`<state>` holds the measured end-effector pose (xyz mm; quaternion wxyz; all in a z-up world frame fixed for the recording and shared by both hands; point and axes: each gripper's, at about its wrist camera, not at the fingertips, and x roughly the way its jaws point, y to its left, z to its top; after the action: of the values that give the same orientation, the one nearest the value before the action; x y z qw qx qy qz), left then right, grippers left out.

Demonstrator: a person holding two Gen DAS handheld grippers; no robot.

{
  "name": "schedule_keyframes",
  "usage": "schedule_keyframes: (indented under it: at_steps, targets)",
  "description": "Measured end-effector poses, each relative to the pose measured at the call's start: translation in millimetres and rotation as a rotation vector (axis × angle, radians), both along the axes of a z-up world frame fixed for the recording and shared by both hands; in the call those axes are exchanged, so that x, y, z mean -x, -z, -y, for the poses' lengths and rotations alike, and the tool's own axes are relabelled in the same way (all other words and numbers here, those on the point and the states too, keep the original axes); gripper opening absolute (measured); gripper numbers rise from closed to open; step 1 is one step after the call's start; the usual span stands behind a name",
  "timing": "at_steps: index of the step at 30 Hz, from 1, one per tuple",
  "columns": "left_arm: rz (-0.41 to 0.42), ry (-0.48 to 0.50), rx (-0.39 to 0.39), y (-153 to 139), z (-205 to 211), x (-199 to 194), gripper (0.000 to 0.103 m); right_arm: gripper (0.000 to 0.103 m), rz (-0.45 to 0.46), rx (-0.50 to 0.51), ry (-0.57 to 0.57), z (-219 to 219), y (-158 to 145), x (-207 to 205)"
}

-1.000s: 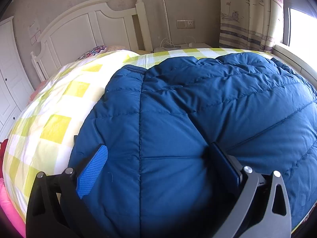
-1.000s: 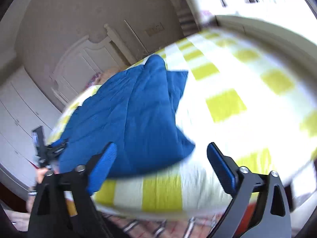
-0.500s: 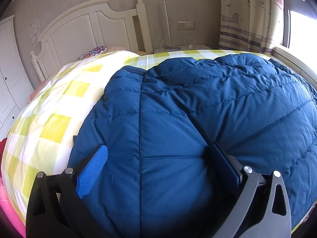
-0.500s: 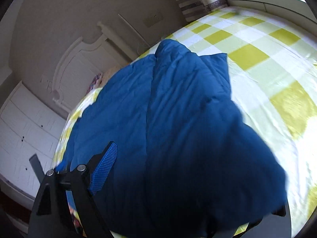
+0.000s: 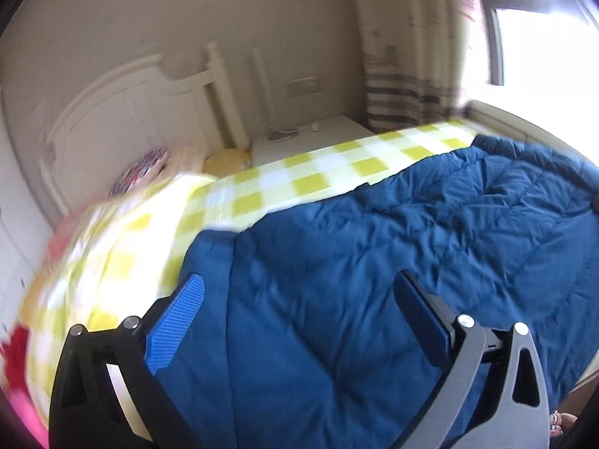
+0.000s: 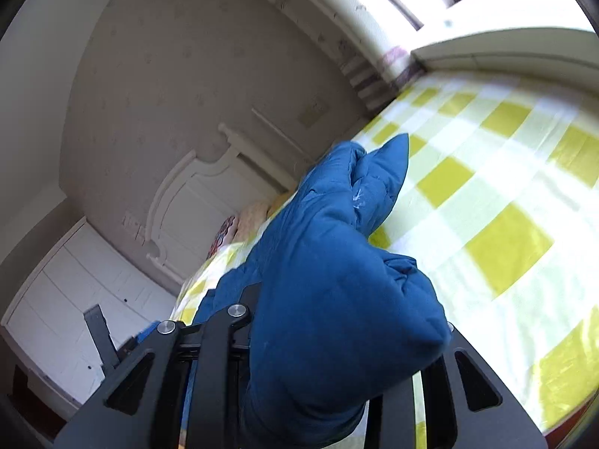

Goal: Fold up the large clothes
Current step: 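Grasp the folded jacket bundle with the right gripper and lift it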

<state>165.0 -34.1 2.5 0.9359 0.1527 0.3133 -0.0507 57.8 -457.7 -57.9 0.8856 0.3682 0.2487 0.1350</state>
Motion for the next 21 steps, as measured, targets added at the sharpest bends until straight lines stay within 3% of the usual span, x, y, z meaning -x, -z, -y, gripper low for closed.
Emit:
schedule_keyframes:
  at_steps: [2,4,5,8,9,11,16,19,21]
  targets:
    - [-0.069,0.066,0.005,13.5,27.5,-7.3,0.101,0.03,0.015,0.028,0.012,0.5,-6.3,4.7]
    - [-0.128,0.104,-0.056,42.8,50.2,-4.2,0.101,0.03,0.037,0.051,0.015,1.1,-15.0,8.5]
    - [-0.118,0.099,-0.082,58.4,59.2,1.7,0.101,0.03,0.047,0.073,0.001,-0.7,-21.0,11.2]
    - [-0.116,0.146,-0.067,53.8,54.1,11.4,0.099,0.03,0.092,0.204,-0.002,-20.8,-46.3,14.8]
    - [-0.116,0.169,-0.027,42.2,42.1,16.3,0.099,0.03,0.114,0.241,-0.01,-29.6,-57.6,15.5]
    - [-0.037,0.125,0.044,14.3,6.2,28.9,0.099,0.03,0.194,0.377,-0.048,-64.0,-89.1,22.2]
    - [0.137,-0.151,0.345,-52.7,-155.4,57.7,0.1,0.03,0.369,0.74,-0.208,-193.1,-137.1,40.5]
    - [0.209,-0.266,0.435,-66.2,-223.2,82.2,0.1,0.03,0.406,1.013,-0.369,-295.3,-130.0,53.0]
    - [0.224,-0.299,0.463,-65.6,-248.5,93.6,0.1,0.031,0.403,1.236,-0.527,-369.4,-92.0,63.2]
